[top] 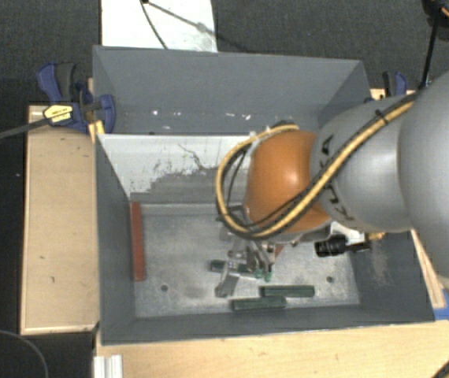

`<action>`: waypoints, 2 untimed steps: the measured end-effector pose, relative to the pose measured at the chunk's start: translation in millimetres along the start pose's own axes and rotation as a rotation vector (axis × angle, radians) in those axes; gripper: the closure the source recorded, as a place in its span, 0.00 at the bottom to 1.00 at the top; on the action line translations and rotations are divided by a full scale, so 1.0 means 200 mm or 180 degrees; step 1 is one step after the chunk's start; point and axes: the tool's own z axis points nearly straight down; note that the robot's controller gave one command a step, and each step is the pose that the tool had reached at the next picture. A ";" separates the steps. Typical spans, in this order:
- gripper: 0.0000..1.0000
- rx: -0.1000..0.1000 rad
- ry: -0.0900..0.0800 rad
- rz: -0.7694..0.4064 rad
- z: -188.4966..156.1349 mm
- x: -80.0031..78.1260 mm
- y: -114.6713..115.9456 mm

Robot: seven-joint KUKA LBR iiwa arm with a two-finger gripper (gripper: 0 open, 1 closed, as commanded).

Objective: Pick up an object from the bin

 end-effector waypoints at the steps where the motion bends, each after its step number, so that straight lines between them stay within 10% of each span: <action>1: 0.00 0.0004 0.0014 0.0007 0.01 0.01 0.00; 2: 1.00 0.0008 0.0018 0.0748 0.26 -0.09 -0.18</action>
Offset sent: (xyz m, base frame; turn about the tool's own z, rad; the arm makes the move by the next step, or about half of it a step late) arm 0.0098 -0.0387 -0.0526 0.2338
